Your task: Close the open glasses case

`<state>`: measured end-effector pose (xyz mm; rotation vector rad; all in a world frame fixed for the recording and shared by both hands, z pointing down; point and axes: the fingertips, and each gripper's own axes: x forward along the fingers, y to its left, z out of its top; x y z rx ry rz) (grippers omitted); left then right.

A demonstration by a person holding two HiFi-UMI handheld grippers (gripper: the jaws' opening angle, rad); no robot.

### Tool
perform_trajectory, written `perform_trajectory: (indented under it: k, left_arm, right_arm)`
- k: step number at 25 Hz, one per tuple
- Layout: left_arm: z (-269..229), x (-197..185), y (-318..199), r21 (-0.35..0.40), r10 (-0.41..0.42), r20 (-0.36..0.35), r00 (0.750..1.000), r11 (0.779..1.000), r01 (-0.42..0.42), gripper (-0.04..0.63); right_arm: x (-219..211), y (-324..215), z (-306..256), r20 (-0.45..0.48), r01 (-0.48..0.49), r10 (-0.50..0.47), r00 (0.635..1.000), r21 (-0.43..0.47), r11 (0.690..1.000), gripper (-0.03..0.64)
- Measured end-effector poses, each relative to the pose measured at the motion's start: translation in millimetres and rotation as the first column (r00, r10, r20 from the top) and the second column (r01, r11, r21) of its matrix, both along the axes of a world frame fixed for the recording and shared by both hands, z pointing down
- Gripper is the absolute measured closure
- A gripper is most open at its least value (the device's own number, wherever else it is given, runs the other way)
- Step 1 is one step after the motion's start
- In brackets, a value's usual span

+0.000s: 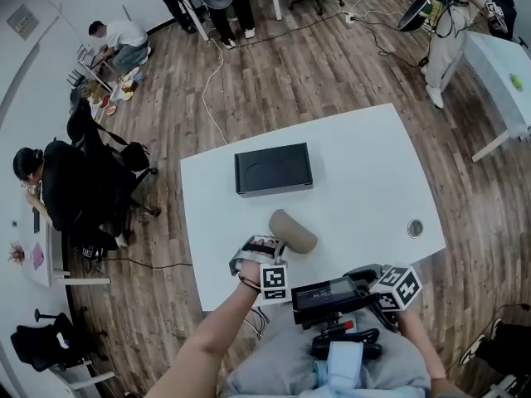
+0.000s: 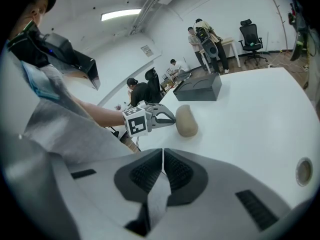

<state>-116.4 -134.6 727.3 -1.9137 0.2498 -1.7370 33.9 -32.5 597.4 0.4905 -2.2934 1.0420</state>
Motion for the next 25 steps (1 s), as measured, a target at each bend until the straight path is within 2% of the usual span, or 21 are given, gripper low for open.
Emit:
perform_trajectory:
  k: [8,15,22,25]
  left_arm:
    - [4,-3,1,-0.007,0.002,0.017,1.000,1.000,-0.002,0.569]
    - [3,-2,1,0.001,-0.006,-0.003,1.000,1.000,0.006,0.569]
    - [-16,-2,-2,0.062,-0.040,-0.100,0.994,0.997,0.046,0.569]
    - [-30,0,-7,0.088,-0.080,-0.213,0.974,0.991,0.100,0.569]
  right_arm:
    - [3,2,0,0.001,-0.008,0.008,1.000,0.005,1.000,0.586]
    - [5,3,1,0.002,-0.014,0.014,1.000,0.010,1.000,0.586]
    - [3,1,-4,0.002,-0.006,0.006,1.000,0.013,1.000,0.586]
    - [2,1,-1,0.004,0.003,-0.003,1.000,0.012,1.000,0.586]
